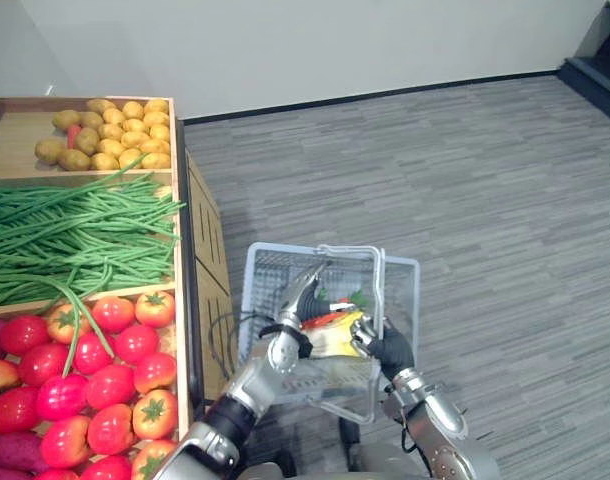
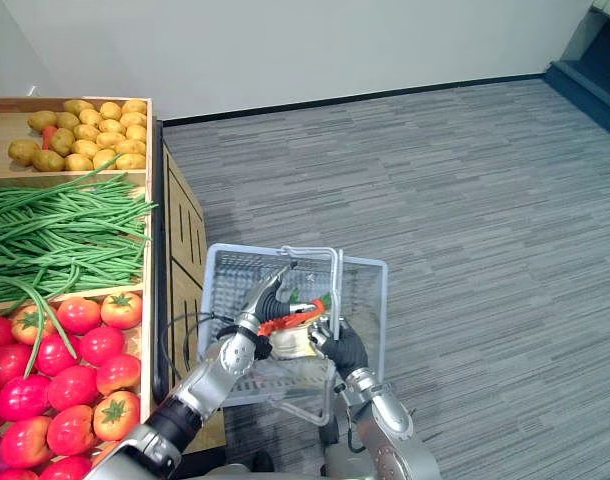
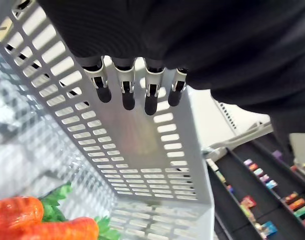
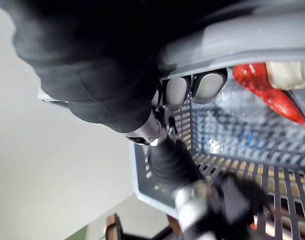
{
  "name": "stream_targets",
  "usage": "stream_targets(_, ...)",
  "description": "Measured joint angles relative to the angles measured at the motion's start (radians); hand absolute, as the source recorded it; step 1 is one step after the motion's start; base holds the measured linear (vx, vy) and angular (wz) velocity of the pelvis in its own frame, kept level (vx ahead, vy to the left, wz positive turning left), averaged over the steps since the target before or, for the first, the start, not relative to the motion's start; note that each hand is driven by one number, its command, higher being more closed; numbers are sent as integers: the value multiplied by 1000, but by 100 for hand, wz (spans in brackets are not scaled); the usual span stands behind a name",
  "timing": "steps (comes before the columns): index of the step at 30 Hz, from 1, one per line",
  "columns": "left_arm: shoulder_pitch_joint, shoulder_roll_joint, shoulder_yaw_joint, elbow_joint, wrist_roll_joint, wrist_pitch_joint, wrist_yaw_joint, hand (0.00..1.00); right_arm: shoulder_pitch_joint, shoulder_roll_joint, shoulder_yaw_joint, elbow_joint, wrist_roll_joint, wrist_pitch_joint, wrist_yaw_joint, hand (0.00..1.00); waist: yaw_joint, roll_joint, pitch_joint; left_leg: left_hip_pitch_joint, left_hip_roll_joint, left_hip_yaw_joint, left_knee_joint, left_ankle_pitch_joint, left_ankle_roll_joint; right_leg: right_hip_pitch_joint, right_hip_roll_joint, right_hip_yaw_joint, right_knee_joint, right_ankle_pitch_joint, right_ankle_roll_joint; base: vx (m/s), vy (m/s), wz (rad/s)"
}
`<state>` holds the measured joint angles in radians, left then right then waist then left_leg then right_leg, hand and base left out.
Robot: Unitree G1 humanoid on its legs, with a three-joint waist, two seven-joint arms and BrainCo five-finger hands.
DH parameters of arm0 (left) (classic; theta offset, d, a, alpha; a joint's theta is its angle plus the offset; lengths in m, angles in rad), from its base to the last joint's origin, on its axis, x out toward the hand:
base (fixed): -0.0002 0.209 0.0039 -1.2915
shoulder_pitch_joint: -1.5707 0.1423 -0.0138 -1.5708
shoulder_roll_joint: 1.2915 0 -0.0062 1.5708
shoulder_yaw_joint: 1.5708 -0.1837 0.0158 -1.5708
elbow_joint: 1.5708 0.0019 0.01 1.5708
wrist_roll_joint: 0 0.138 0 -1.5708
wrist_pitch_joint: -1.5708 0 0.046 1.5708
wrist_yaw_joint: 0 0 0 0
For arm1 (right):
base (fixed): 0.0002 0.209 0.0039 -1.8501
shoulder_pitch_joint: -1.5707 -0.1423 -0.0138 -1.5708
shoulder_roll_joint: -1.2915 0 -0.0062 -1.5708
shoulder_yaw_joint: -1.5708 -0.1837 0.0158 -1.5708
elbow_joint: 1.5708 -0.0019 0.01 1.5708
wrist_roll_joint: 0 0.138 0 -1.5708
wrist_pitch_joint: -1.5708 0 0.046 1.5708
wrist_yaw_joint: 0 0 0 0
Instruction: Pick vegetable in the basket
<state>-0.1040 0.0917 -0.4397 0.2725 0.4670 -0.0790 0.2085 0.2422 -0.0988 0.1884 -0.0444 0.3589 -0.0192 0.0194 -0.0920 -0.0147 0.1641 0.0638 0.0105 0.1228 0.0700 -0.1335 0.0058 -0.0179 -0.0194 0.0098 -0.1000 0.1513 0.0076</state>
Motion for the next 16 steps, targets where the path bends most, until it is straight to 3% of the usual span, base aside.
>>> stream_targets(4, 130, -11, 41, -70, -121, -6, -42, 0, 2, 15, -93, 59, -100, 0, -57, 100, 5, 19, -13, -2, 1, -8, -3, 0, 0, -1, 1, -6, 0, -1, 1, -23, 6, 4)
stream_targets(10, 315, 7, 149, -204, -425, -32, -131, 0, 28, 9, -271, 118, -156, 4, -88, 100, 26, 31, -29, -7, 4, -12, -4, 1, -3, -5, 3, -12, 0, -2, 1, -1, 3, 1)
stream_targets(16, 357, 36, 328, -126, -457, -42, -146, 0, 34, -8, -307, 229, -196, 4, -65, 100, 30, 28, -32, 1, 4, -38, -5, 4, -7, 14, 0, -44, 0, -9, 6, -19, 15, 12)
